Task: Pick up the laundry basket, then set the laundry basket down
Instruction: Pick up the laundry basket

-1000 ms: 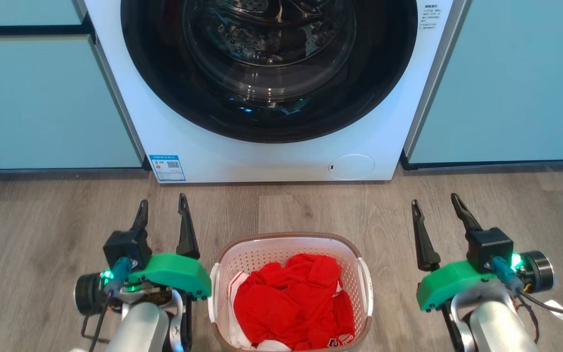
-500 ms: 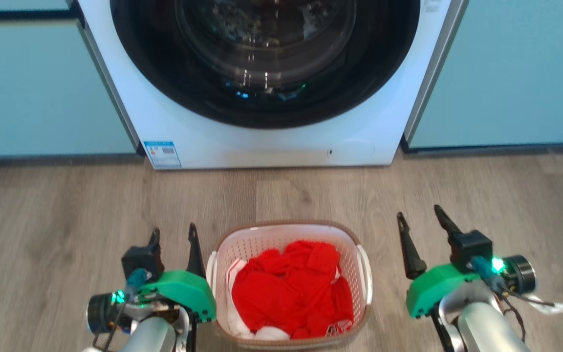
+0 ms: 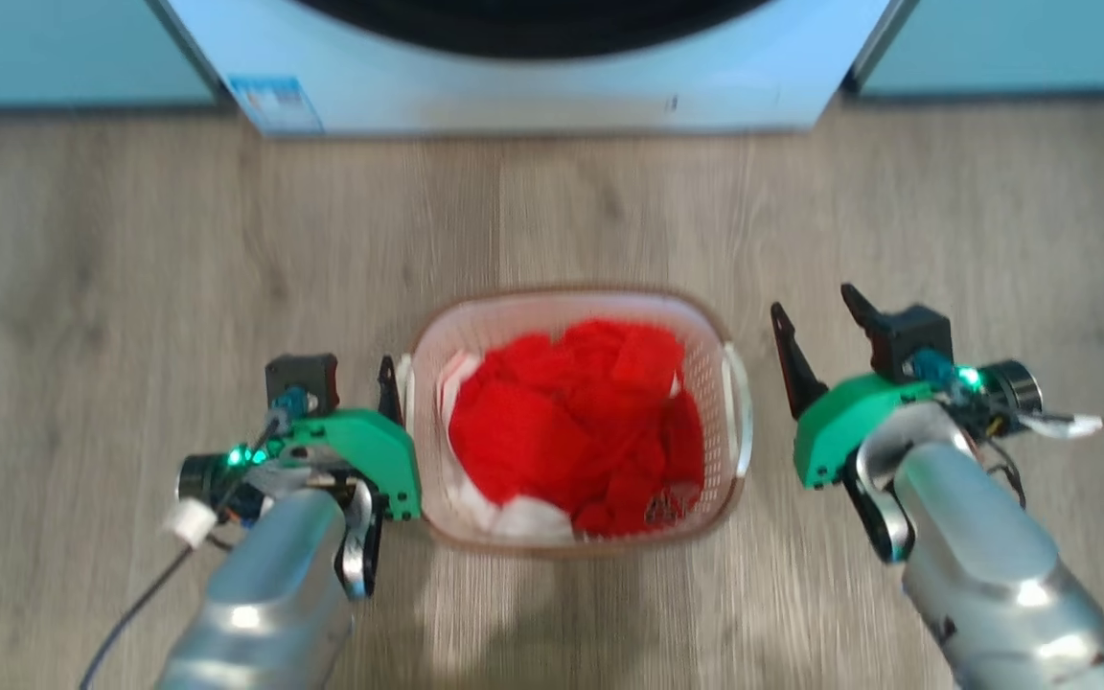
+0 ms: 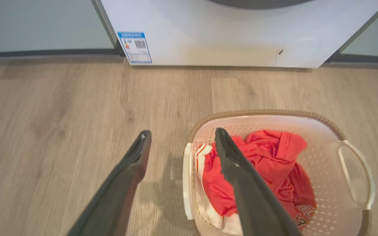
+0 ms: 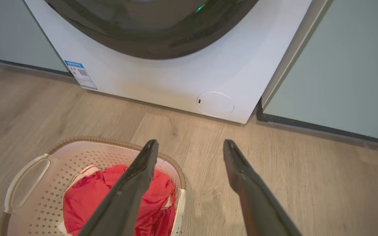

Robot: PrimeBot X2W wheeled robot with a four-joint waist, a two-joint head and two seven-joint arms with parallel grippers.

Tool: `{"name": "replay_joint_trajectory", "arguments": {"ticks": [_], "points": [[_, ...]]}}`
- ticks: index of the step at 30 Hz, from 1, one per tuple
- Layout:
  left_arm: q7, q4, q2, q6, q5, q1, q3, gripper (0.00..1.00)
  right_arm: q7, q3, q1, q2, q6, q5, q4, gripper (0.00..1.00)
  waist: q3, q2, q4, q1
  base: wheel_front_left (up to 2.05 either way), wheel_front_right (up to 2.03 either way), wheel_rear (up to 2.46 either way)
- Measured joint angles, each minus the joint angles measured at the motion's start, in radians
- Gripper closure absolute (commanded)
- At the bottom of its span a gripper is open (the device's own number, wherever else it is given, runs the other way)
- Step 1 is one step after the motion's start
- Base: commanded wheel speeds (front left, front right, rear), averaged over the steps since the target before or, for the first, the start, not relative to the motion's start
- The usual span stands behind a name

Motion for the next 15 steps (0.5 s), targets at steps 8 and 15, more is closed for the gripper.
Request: {"name": "replay_joint_trajectory", "arguments": {"ticks": [8,15], "points": [[0.000,0.211,-0.005,-0.040,-0.090,-0.145,-0.092,0.00,0.000,0.080,-0.128,0.004,0.000,0.124,0.158,0.00,0.174,0.0000,-0.010,0.0001,0.00,0.00,0.00],[0.031,0.294,-0.006,-0.102,-0.152,-0.246,-0.166,0.00,0.021,0.187,-0.213,0.006,0.000,0.255,0.223,0.00,0.286,0.0000,-0.027,-0.0001,0.00,0.00,0.00]]}}
